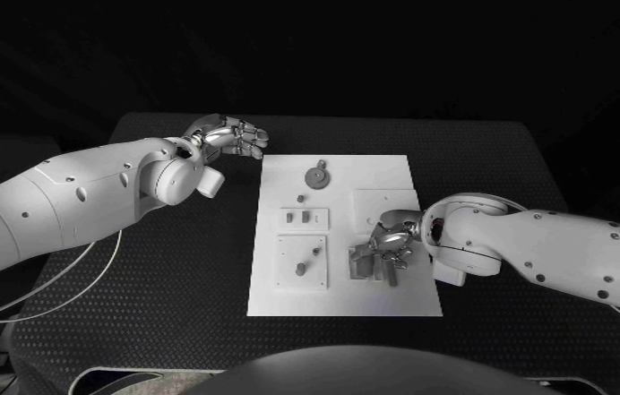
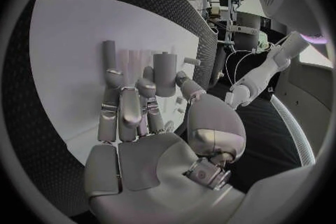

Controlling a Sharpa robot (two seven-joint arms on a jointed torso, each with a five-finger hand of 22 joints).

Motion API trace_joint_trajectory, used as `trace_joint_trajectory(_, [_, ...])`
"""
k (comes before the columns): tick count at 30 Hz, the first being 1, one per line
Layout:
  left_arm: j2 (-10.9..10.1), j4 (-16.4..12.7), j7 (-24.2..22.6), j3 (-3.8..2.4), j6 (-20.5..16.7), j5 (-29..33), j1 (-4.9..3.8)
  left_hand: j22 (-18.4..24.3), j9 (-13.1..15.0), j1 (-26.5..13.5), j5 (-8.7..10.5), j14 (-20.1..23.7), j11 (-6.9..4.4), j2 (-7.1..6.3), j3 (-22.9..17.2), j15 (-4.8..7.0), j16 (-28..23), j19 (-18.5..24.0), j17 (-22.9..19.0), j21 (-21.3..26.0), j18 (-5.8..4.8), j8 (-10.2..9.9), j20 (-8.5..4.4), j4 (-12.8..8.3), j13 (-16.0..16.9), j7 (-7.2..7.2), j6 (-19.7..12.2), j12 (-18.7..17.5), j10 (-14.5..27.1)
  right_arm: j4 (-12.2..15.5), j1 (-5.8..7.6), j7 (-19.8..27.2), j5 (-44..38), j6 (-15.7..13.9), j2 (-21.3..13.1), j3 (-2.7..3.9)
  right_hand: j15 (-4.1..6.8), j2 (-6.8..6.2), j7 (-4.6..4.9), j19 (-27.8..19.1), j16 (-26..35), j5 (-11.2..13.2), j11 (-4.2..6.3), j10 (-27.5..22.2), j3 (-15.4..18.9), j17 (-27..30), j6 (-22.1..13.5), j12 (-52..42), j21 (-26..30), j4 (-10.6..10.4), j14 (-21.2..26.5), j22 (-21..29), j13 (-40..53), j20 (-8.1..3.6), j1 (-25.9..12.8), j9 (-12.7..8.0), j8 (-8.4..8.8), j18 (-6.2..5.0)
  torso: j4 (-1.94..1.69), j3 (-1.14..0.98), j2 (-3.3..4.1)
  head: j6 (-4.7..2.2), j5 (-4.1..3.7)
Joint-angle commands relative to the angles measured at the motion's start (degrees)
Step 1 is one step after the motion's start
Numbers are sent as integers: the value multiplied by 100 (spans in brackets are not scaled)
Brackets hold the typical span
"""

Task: Assemble the parts on the task board

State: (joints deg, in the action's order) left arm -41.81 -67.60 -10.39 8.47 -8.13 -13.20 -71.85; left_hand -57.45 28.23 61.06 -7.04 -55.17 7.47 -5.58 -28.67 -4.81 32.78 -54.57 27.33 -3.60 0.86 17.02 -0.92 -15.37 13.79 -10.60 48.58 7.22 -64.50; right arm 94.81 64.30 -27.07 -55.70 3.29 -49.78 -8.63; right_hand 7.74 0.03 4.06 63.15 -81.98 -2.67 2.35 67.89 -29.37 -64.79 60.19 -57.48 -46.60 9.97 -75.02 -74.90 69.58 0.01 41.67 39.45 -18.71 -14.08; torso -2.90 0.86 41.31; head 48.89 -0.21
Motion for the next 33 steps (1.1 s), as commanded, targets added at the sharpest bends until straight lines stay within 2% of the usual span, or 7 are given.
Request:
trace_joint_trajectory(1, [8,-17,-25,-4,95,33,-4,6,-10,-63,-8,-31,9,3,-6,-10,-22,15,8,-32,41,35,15,44,-10,-5,-45,21,32,-16,-4,-98,145,139,43,-18,23,29,-5,13,-30,-22,-8,36,-559,6,41,23,-30,529,-33,-104,-6,-4,-22,-7,23,-92,-1,-4,1,15,14])
trace_joint_trajectory(14, [3,-19,-24,-4,98,33,-4,8,-11,-62,-8,-29,10,2,-7,-11,-30,18,15,-32,41,35,16,45,-10,-5,-46,22,34,-62,-8,-116,49,100,82,-34,22,13,-4,7,-31,-22,-10,33,-571,30,46,26,-30,518,-16,-106,-7,-2,-73,-12,38,-92,9,0,2,37,14])
trace_joint_trajectory(20, [-1,-22,-19,-4,99,33,-4,8,-11,-63,-8,-29,10,3,-8,-12,-32,19,17,-32,40,35,16,47,-10,-5,-47,22,34,-93,-11,-117,-17,108,116,-39,18,-55,1,-4,-24,-22,-14,24,-579,68,41,34,-26,503,14,-106,-10,1,-126,-17,59,-92,5,-4,0,35,25])
trace_joint_trajectory(26, [-7,-27,-18,-4,97,33,-5,9,-11,-64,-8,-28,10,3,-8,-12,-35,21,20,-31,40,35,17,48,-11,-5,-47,22,35,-129,-28,-118,-78,86,156,-64,10,-339,15,-22,1,-23,-27,-7,-608,170,17,59,-11,398,90,-100,-20,6,-239,-27,105,-92,5,-2,2,60,46])
trace_joint_trajectory(33, [-14,-29,-12,-4,101,33,-5,10,-12,-65,-8,-27,11,2,-8,-13,-39,23,23,-31,40,36,17,49,-11,-6,-48,22,37,-150,-36,-117,-108,82,176,-72,-10,-670,43,-40,23,-22,-53,-45,-718,287,-47,74,11,169,179,-96,-24,9,-305,-42,180,-92,4,-1,0,68,53])
